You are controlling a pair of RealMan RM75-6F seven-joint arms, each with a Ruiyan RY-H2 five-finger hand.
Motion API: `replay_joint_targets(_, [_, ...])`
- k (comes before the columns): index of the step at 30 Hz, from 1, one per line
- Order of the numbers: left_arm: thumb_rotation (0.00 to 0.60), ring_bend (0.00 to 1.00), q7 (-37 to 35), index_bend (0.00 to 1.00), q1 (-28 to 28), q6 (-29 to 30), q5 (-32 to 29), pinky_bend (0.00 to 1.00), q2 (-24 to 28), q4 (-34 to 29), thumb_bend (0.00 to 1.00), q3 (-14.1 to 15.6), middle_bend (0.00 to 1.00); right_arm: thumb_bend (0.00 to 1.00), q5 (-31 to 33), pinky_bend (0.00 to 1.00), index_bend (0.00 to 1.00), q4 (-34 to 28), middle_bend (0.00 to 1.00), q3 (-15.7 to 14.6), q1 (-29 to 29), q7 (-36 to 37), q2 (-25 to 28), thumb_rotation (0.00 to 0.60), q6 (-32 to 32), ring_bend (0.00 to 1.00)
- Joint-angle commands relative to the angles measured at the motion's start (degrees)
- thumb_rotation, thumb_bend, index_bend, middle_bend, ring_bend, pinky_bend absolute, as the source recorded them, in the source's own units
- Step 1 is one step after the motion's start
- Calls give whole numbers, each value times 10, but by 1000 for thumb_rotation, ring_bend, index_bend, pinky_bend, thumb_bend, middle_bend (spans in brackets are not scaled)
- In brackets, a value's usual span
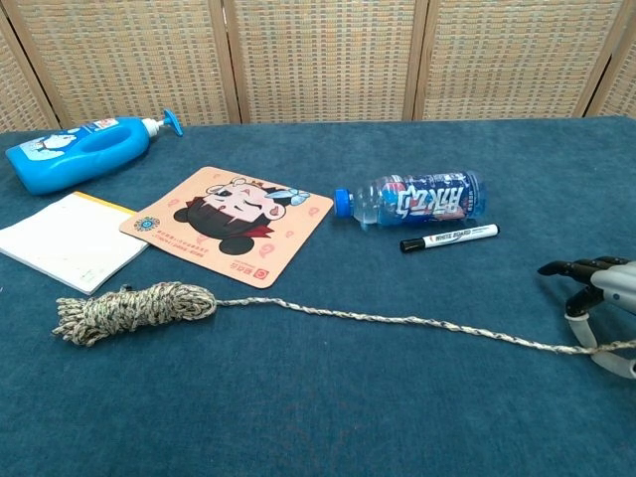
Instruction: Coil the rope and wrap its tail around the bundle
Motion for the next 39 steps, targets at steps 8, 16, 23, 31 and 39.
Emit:
replay_joint_targets(8, [600, 0, 14, 0, -11, -42, -42, 0, 4, -15, 57, -2, 0, 463, -84, 0, 658, -32, 51, -9, -34, 77, 27, 600, 103, 0])
replay_joint_targets(16, [600, 0, 29, 0, -49, -102, -78, 12, -38, -4, 69, -18, 0, 476, -113, 0, 675, -50, 90, -10, -48, 59, 36, 600, 145, 0])
replay_joint_targets(23, [600, 16, 41, 0, -100, -175, -129, 74, -89, 13, 70, -39, 33, 476, -118, 0, 683, -54, 116, -10, -51, 54, 37, 600, 150, 0])
replay_joint_targets(31, [600, 16, 108, 0, -158, -242, -172, 110, -148, 29, 71, -46, 27, 477, -128, 0, 689, -59, 130, -8, -54, 52, 40, 600, 159, 0])
replay_joint_targets(39, [600, 22, 140, 69, -187, -256, -215, 115, -205, 55, 105, -56, 80, 509, -131, 0, 692, -55, 140, -7, -55, 55, 40, 600, 158, 0])
